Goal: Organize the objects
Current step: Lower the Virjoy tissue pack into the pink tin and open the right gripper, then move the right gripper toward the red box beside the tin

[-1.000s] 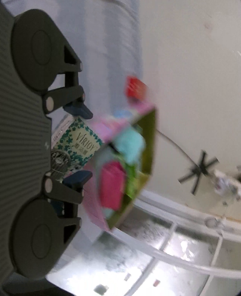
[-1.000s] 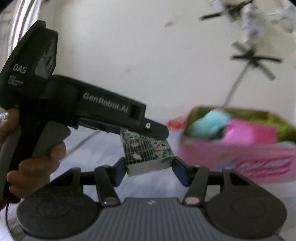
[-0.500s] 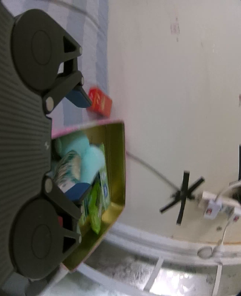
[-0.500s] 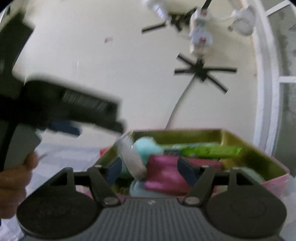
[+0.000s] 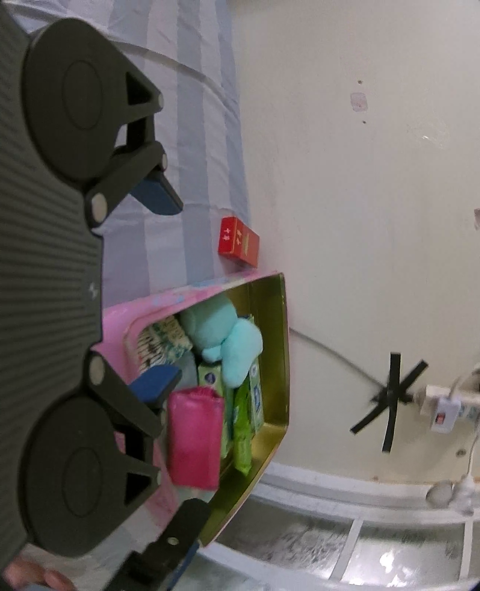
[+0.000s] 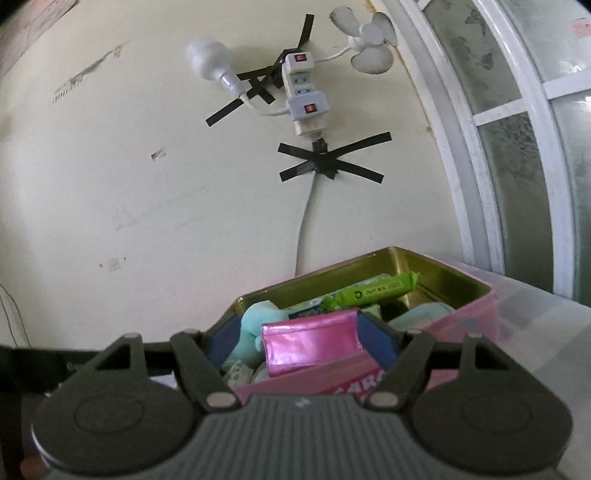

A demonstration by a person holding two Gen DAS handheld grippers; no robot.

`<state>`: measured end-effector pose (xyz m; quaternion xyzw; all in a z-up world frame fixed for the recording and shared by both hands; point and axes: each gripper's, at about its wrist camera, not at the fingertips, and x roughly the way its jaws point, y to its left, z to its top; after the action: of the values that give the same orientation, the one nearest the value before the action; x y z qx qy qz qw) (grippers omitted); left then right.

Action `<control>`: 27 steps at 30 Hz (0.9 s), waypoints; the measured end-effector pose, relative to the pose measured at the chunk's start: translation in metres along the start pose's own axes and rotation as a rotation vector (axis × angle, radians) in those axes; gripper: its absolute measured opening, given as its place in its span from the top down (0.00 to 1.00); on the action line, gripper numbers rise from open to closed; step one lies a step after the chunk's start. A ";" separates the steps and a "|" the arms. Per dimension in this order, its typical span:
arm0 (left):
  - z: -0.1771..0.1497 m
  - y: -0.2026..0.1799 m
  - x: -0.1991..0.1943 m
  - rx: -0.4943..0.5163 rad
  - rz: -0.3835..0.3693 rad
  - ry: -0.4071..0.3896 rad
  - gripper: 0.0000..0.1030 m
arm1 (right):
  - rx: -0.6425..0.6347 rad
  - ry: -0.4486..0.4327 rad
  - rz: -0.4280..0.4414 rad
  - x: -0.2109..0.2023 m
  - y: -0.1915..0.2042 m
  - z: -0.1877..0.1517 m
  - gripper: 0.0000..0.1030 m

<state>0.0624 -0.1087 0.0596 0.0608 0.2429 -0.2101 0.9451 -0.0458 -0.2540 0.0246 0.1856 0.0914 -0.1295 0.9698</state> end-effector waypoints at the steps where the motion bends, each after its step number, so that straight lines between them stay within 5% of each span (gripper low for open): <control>1: -0.002 -0.002 -0.003 0.009 0.001 -0.006 0.13 | 0.007 0.006 0.003 -0.004 0.000 0.001 0.29; 27: -0.032 0.052 -0.024 -0.009 0.007 0.007 0.10 | -0.022 0.095 0.050 -0.019 0.043 -0.005 0.28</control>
<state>0.0517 -0.0458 0.0437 0.0582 0.2469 -0.2054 0.9452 -0.0526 -0.2089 0.0386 0.1828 0.1340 -0.0953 0.9693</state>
